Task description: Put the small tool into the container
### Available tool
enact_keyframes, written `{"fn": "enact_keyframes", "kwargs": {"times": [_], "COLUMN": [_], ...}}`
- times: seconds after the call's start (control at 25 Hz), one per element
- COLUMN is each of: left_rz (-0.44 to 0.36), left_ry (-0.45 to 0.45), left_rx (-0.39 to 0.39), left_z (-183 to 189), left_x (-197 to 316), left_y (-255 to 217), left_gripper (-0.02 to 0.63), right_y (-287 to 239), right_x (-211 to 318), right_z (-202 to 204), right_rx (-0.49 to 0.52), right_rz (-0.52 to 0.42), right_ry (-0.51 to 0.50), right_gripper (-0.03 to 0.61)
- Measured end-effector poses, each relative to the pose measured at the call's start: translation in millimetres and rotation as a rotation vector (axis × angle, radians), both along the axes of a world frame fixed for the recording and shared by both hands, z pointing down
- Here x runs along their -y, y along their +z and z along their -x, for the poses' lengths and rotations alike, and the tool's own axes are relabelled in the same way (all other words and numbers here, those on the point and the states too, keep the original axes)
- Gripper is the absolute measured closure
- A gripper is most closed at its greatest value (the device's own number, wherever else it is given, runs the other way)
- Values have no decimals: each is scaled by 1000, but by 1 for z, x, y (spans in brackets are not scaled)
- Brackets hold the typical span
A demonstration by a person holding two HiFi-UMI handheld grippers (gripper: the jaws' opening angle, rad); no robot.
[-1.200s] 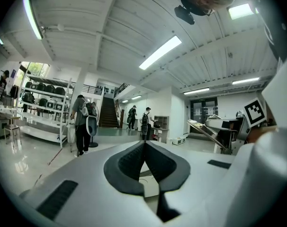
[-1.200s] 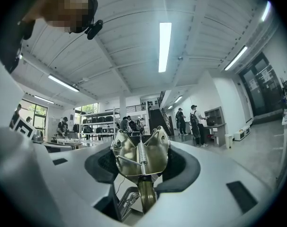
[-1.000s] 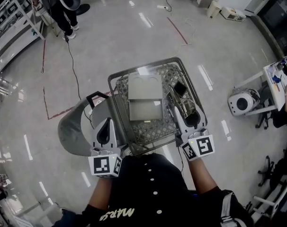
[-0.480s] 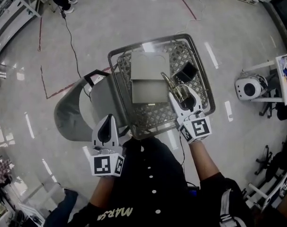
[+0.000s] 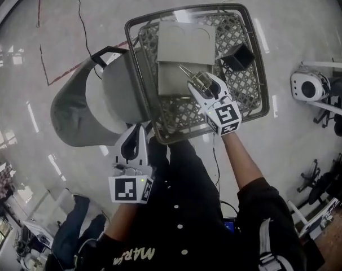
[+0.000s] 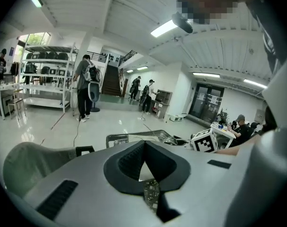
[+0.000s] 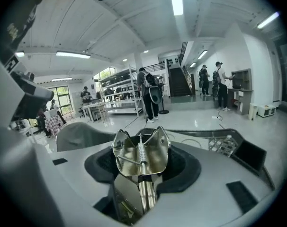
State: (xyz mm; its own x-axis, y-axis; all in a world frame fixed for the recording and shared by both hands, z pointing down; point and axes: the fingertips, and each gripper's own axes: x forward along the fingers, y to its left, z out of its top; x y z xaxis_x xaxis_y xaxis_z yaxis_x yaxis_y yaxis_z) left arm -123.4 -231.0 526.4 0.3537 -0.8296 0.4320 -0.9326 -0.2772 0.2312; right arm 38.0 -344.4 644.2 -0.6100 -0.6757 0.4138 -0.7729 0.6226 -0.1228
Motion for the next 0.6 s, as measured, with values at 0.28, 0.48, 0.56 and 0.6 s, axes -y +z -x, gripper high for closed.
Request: {"fn": "enact_keyframes", "kwargs": {"times": [0.28, 0.48, 0.56, 0.6], "left_rz": [93, 149, 189, 204], "left_ry": [39, 6, -10, -11], "left_rx": [-9, -17, -20, -21], "left_z": [-28, -33, -34, -36], "left_x": [7, 7, 0, -3], "left_y": [53, 95, 109, 114], "left_gripper": [588, 588, 588, 588], "right_y": [90, 131, 142, 146], "right_x": [16, 31, 29, 27], "right_z": [20, 29, 34, 36], "right_rx": [-99, -163, -174, -175], "right_rz": [80, 67, 72, 71], "right_ry": [-132, -220, -251, -265], "right_gripper": [355, 354, 354, 354]}}
